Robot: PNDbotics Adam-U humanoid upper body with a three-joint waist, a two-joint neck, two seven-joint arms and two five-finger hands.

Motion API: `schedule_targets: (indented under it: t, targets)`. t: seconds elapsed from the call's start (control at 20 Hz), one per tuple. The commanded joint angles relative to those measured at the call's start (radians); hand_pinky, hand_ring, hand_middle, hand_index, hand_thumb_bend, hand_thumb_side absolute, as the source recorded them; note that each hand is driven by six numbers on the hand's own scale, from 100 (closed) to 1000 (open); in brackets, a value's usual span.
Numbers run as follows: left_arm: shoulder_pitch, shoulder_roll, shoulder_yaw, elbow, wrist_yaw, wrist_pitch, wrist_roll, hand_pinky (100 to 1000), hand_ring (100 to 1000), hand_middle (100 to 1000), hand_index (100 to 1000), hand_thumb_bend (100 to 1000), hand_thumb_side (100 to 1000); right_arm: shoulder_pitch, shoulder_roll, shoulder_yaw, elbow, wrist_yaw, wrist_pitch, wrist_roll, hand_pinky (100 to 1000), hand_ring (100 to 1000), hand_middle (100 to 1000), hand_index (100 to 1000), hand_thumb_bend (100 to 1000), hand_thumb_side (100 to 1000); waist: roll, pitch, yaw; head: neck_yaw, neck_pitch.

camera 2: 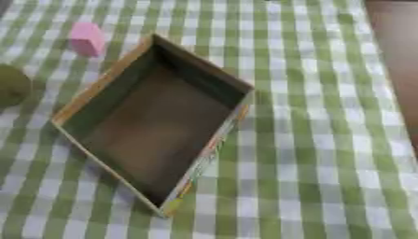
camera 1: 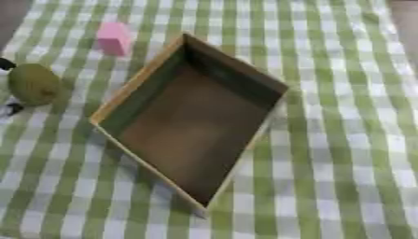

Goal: Pick up objects on the table and place them in the box.

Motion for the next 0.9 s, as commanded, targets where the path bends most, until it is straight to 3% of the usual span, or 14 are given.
schedule_targets:
  t: [0.05,0.25,0.6,0.75,0.8,0.9]
  targets:
    - [-0.036,0.008,0.009,0.012,0.018,-0.005,0.003,870,844,830,933,466,409,-0.016,-0.014,-0.006,-0.015,-0.015,-0.003,0.009,894,493,531,834,100,470,0.001,-0.017,-0.002,0.008,-0.018]
    - [-0.068,-0.017,0.009,0.033,0.019,-0.013,-0.007,862,838,822,933,466,419,-0.024,-0.011,-0.001,-0.015,-0.021,-0.003,0.017,896,493,529,834,100,442,0.0,-0.011,-0.006,0.014,-0.029]
    - [-0.101,-0.051,0.012,0.069,0.009,-0.032,-0.026,795,759,712,877,334,347,-0.032,-0.003,0.004,-0.015,-0.034,0.0,0.034,900,496,524,834,100,470,0.0,-0.001,-0.01,0.024,-0.038]
    - [-0.103,-0.057,0.015,0.06,0.023,-0.039,0.005,734,689,619,811,235,280,-0.031,-0.001,0.007,-0.015,-0.042,0.002,0.041,903,501,522,835,100,470,0.001,-0.001,-0.01,0.024,-0.037]
    - [-0.102,-0.058,0.016,0.055,0.032,-0.04,0.018,689,627,573,764,136,223,-0.03,-0.001,0.007,-0.015,-0.046,0.003,0.043,903,504,522,835,100,470,0.001,-0.001,-0.01,0.025,-0.036]
    - [-0.101,-0.058,0.017,0.045,0.058,-0.037,0.047,630,572,531,711,100,149,-0.03,0.0,0.006,-0.015,-0.051,0.004,0.046,904,504,522,835,100,470,0.002,-0.003,-0.01,0.025,-0.035]
